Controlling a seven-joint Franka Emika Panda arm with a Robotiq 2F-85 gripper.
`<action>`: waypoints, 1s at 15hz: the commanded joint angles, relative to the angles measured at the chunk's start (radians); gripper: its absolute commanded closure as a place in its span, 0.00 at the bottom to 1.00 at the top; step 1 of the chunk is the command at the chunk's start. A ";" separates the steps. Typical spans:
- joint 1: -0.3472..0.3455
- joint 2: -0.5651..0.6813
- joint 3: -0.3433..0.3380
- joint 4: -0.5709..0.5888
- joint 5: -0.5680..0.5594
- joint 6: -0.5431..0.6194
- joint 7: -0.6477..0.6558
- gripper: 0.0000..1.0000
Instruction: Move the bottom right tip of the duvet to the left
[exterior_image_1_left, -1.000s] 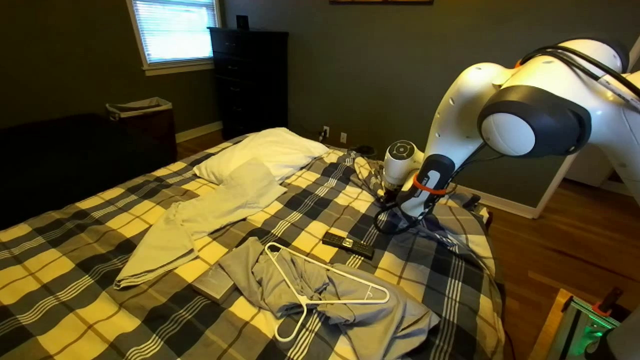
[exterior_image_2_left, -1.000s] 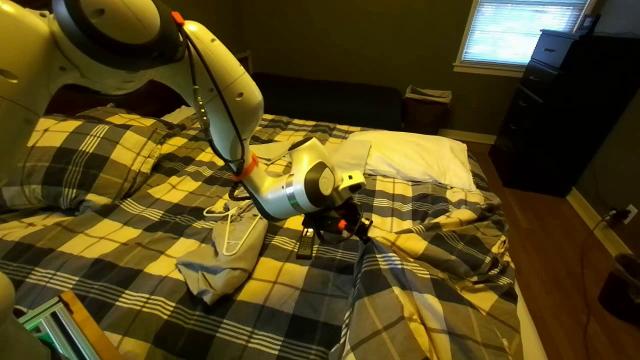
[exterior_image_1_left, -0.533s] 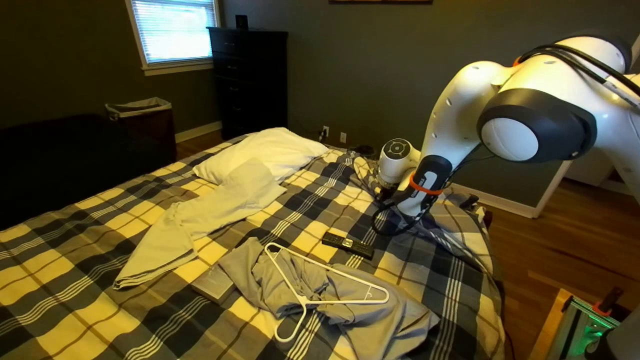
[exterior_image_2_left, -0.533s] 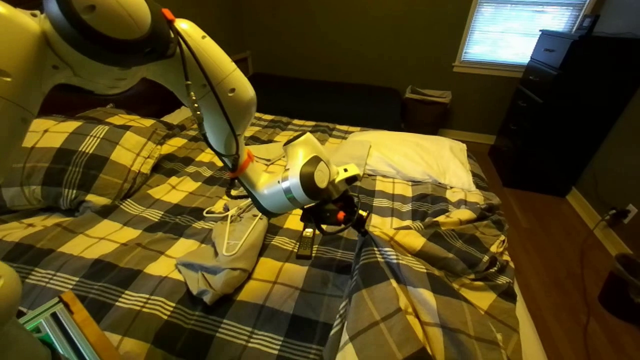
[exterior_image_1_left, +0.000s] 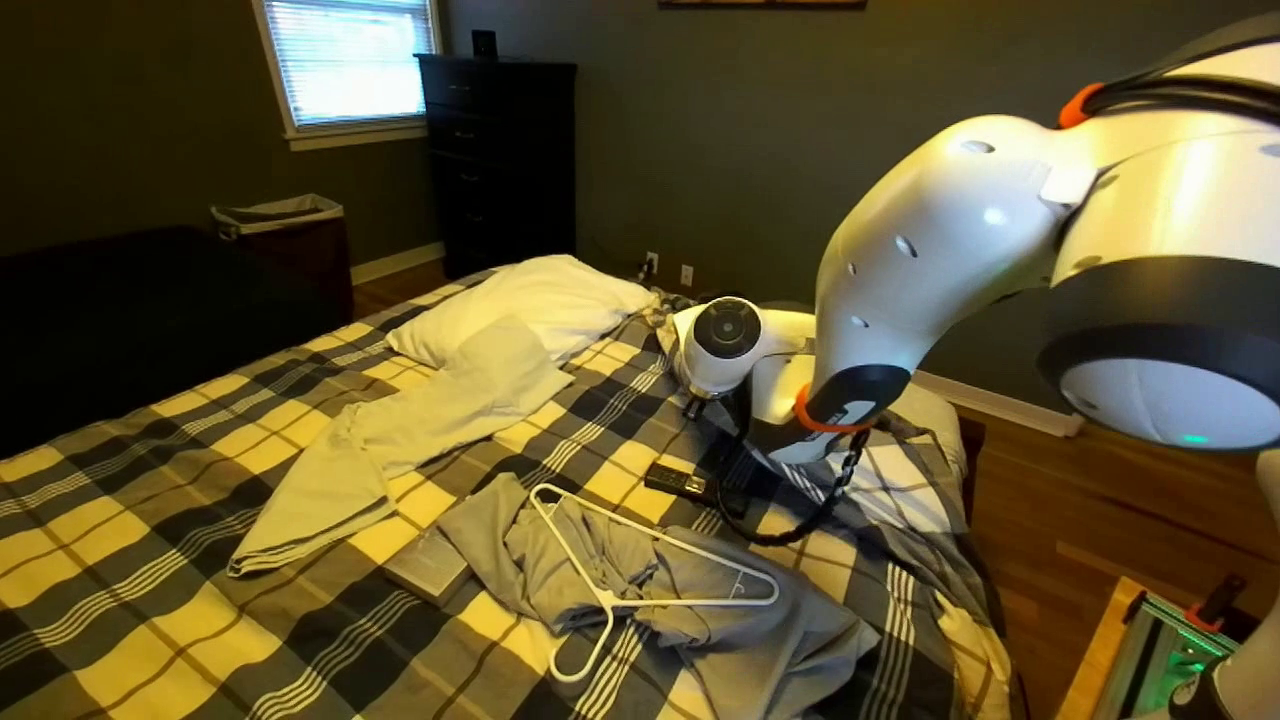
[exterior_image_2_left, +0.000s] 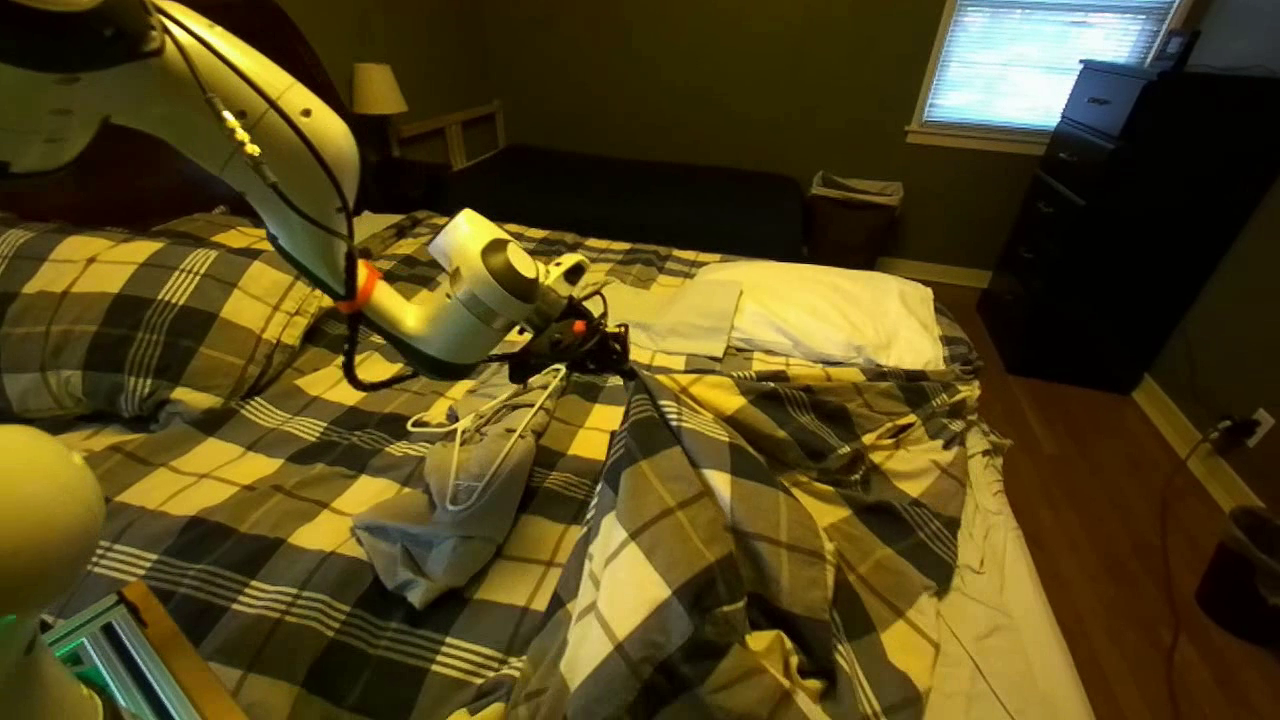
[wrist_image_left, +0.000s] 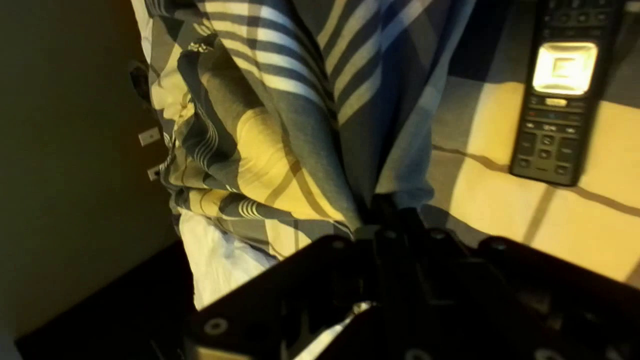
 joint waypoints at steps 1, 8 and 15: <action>0.254 0.016 -0.101 -0.055 -0.058 0.010 0.020 0.99; 0.630 0.137 -0.180 -0.104 0.062 0.017 -0.131 0.99; 0.833 0.255 -0.180 -0.130 0.109 0.037 -0.227 0.99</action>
